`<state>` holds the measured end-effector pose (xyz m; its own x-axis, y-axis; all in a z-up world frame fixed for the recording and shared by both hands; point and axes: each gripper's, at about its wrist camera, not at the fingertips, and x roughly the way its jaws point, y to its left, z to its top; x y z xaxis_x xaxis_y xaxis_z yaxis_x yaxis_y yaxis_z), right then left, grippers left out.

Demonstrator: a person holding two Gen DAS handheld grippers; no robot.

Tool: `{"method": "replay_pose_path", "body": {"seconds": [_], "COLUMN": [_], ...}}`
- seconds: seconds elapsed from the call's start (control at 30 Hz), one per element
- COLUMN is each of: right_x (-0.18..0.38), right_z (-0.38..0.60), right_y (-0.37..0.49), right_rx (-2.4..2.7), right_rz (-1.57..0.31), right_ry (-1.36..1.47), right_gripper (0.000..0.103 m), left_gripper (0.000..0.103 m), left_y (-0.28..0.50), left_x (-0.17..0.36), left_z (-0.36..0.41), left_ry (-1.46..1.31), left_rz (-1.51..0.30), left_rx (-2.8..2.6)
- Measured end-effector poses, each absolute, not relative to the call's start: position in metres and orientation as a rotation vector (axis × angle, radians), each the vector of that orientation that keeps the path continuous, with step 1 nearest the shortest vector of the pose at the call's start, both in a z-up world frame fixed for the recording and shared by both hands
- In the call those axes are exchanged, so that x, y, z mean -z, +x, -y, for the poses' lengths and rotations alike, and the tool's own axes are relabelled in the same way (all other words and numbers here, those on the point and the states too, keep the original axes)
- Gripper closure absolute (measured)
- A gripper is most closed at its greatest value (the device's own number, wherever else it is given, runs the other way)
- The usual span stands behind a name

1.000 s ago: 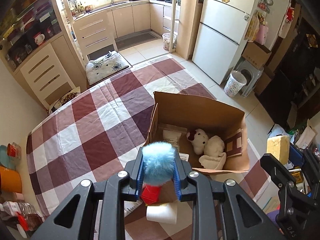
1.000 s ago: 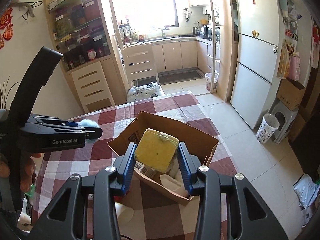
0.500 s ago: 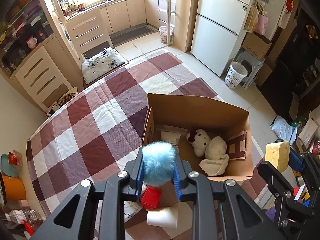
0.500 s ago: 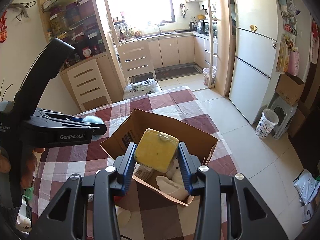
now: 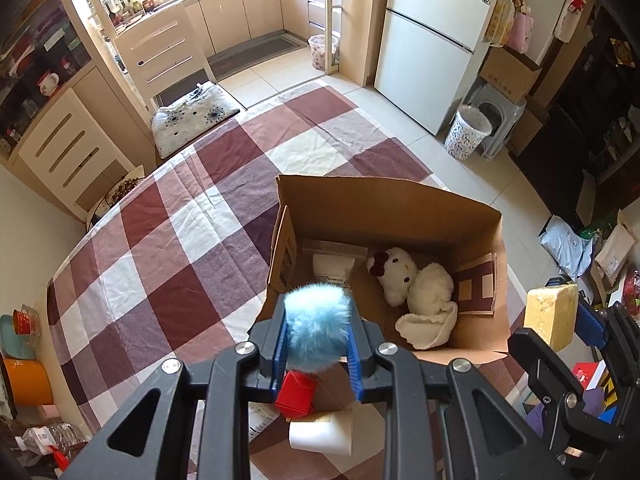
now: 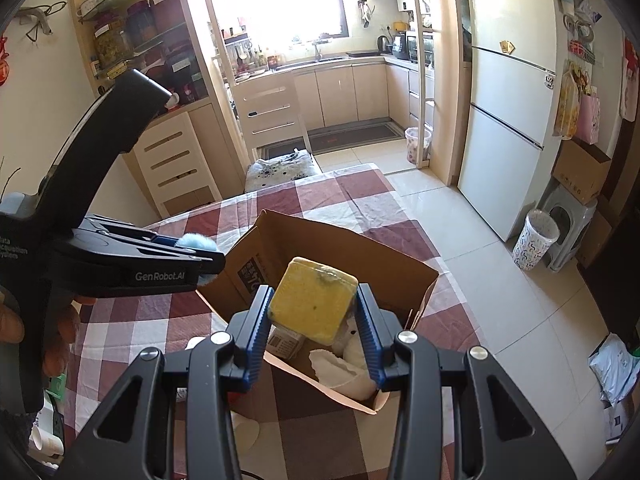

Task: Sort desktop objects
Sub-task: 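Carry the blue ball with the left tool while the right tool carries the sponge over the box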

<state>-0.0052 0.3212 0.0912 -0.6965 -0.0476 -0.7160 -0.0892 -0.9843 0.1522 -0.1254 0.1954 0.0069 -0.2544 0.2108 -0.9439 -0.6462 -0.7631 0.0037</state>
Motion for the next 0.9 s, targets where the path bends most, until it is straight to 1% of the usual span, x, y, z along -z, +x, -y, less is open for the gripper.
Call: {"method": "replay_pose_path", "body": {"seconds": [0.9], "right_x": [-0.083], "right_z": [-0.325], "right_y": [-0.01], "right_rx": [-2.85], "right_rz": [-0.295], "right_ry": [-1.238], "right_gripper": [0.061], "left_gripper": [0.078], "left_y": [-0.128], "left_x": [0.006], "left_z": [-0.209], "left_ry": [-1.479], "left_rz": [-0.586], "left_rx": [-2.013]}}
